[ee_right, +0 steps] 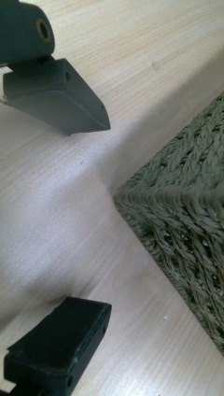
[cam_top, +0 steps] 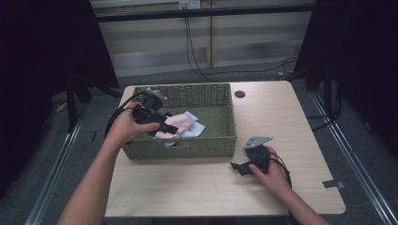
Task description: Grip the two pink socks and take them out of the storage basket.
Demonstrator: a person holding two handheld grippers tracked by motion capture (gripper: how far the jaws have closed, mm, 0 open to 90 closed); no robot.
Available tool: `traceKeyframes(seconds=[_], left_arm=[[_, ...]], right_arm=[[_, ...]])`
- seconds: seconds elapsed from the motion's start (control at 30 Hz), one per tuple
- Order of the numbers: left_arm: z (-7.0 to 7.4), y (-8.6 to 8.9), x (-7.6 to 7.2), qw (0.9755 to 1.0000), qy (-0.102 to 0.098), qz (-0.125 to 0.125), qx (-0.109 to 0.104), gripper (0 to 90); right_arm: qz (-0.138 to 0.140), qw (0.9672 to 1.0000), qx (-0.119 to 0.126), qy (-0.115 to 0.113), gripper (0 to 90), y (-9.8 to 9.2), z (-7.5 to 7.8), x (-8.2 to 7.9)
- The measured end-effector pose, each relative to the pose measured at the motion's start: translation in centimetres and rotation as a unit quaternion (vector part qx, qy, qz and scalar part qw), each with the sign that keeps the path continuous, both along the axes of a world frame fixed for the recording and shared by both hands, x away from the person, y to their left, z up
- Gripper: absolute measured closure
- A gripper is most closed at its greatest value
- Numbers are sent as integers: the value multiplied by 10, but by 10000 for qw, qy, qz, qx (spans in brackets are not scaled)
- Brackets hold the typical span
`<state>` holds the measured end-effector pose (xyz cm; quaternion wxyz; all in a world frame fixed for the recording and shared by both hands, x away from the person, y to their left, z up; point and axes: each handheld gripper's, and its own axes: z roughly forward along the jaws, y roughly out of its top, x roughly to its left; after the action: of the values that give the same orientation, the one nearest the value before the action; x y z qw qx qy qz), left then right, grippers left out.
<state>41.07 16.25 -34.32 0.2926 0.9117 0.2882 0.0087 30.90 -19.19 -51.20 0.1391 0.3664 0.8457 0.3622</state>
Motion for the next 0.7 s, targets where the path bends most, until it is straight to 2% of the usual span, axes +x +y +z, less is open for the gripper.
traceKeyframes(seconds=[0.5,0.57,0.7], left_arm=[[-17,-8,38,9990,-26,400,194,281],[-18,-9,40,9988,1,438,202,286],[-28,-7,51,9971,69,669,363,301]], right_arm=[[15,10000,-2,-24,102,0,0,0],[20,10000,2,-28,102,0,0,0],[30,10000,2,-36,102,0,0,1]])
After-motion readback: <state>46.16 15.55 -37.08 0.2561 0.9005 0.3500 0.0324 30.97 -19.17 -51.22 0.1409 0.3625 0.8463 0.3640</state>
